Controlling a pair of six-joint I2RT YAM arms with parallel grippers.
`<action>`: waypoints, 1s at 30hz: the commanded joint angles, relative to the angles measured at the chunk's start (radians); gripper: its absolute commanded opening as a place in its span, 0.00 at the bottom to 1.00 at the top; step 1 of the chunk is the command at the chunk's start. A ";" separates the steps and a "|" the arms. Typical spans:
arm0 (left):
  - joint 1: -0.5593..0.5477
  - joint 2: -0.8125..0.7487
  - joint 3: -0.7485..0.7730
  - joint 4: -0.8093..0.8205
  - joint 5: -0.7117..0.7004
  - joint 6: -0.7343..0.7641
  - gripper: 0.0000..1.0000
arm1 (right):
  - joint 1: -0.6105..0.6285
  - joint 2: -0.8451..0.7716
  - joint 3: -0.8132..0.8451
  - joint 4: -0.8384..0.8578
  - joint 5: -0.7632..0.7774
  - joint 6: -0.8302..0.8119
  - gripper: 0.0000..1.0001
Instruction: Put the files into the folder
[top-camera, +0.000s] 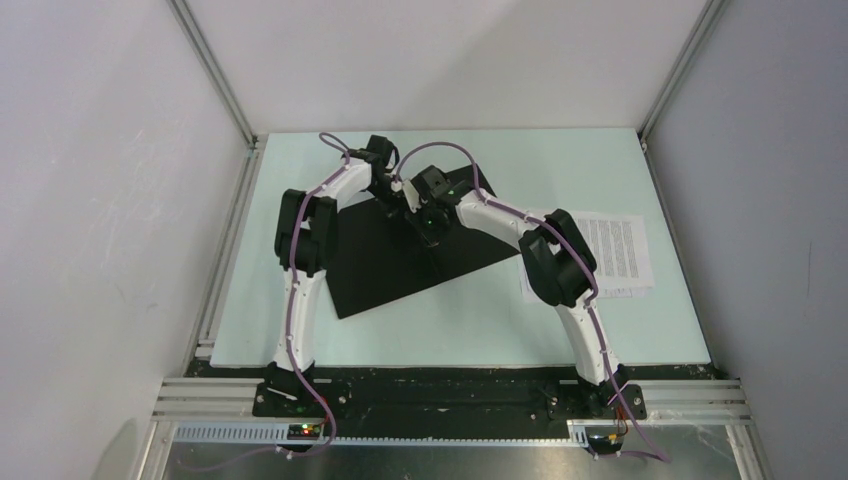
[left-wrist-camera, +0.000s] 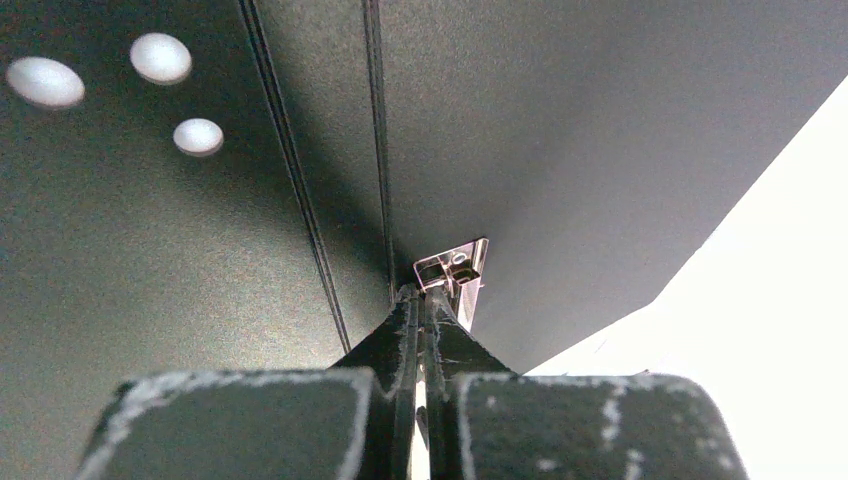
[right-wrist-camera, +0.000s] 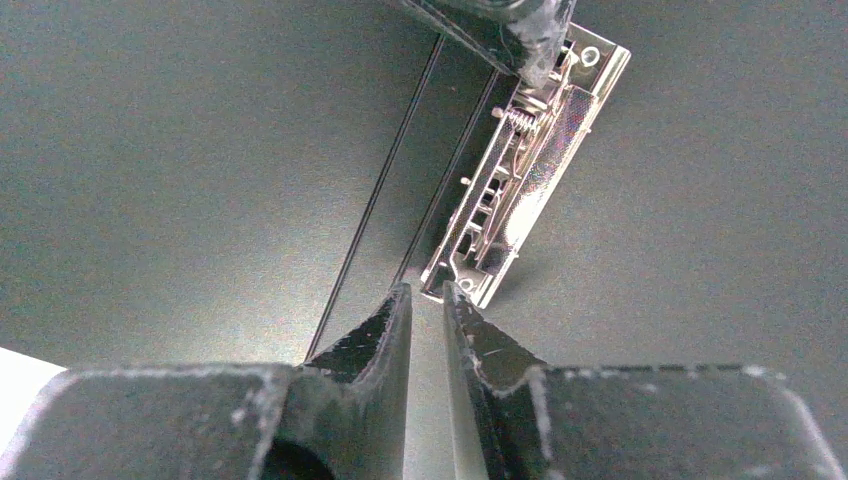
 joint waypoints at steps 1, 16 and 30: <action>-0.023 0.039 -0.038 -0.037 -0.041 -0.005 0.00 | -0.002 -0.034 -0.016 0.008 0.015 0.016 0.23; -0.024 0.038 -0.041 -0.038 -0.039 -0.007 0.00 | -0.010 0.016 -0.009 0.008 0.027 0.009 0.21; -0.021 0.030 -0.092 -0.037 0.006 -0.045 0.00 | -0.024 0.063 -0.015 -0.024 0.105 -0.025 0.21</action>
